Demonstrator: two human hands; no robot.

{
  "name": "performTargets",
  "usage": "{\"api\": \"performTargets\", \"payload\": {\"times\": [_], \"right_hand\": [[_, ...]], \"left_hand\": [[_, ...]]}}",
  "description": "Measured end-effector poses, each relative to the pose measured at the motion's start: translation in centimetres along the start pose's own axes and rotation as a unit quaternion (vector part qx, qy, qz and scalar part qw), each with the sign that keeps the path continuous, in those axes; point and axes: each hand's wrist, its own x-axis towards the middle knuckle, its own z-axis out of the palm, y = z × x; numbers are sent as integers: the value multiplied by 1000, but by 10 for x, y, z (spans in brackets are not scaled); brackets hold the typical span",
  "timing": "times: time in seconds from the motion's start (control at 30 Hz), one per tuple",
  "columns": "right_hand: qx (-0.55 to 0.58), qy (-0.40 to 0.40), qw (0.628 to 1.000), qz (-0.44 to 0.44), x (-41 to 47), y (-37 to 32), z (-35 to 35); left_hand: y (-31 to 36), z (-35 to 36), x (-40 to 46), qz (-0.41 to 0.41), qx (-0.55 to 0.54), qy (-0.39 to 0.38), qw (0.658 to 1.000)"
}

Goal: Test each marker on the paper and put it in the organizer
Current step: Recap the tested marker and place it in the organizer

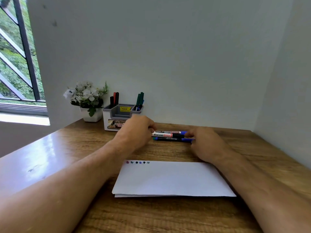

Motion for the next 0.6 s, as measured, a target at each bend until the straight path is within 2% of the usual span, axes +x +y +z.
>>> {"api": "performTargets", "payload": {"times": [0.23, 0.43, 0.6], "right_hand": [[-17, -32, 999, -35, 4, 0, 5], [-21, -20, 998, -57, 6, 5, 6], [-42, -40, 996, -67, 6, 2, 6]], "left_hand": [[-12, -1, 4, -22, -16, 13, 1000], [-11, 1, 5, -19, -22, -1, 1000], [-10, 0, 5, -7, -23, -6, 1000]]}}
